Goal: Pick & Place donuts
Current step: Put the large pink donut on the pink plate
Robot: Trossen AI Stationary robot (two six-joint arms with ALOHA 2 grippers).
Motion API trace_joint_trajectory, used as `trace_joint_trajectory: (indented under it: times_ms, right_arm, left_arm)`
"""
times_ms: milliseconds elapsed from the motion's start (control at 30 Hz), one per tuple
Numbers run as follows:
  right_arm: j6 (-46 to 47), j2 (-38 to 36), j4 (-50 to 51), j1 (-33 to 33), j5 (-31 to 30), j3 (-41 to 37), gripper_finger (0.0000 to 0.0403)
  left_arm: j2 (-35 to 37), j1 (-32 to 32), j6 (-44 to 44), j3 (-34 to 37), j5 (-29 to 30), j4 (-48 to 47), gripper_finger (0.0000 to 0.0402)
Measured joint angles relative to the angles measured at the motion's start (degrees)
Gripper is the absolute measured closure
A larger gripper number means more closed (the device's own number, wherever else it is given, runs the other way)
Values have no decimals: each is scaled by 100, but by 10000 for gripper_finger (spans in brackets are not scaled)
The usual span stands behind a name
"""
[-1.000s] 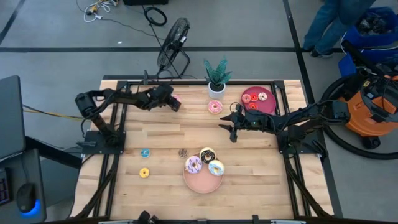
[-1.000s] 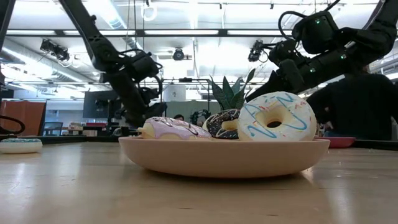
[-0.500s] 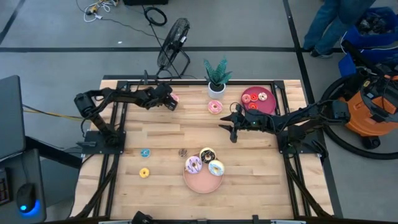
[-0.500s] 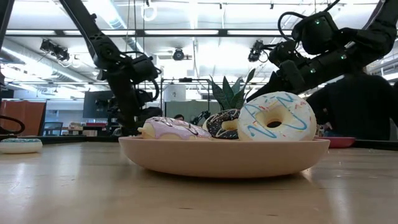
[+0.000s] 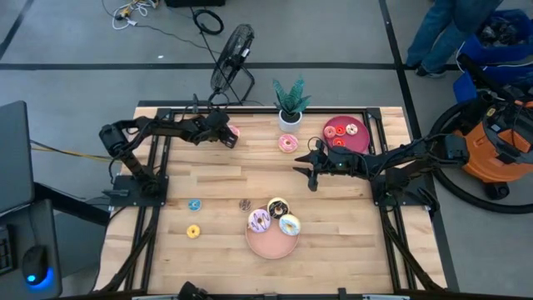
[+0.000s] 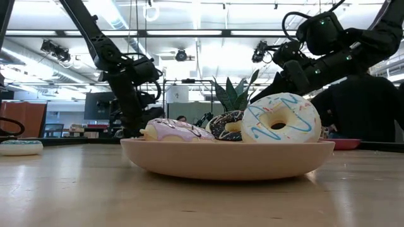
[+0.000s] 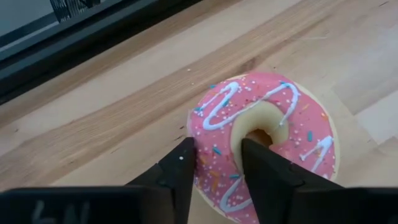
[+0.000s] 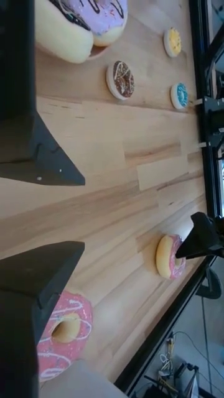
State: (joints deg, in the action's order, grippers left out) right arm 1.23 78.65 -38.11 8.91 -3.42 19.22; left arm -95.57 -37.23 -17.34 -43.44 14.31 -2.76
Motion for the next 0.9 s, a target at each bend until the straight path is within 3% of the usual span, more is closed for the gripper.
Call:
trace_joint_trajectory:
  times_ms: [300, 500, 700, 900]
  right_arm:
    - [38, 0, 0, -2, 2, 0, 238]
    - [70, 0, 3, -2, 1, 0, 238]
    - [72, 0, 17, -15, 0, 0, 238]
    - [136, 0, -80, -19, 15, 0, 238]
  left_arm:
    - [59, 147, 630, 4, 0, 182, 320]
    - [699, 562, 884, -46, -173, 173, 355]
    - [1579, 1469, 1074, -48, -738, 8, 365]
    - [1851, 3010, 1113, -50, -1112, 44, 366]
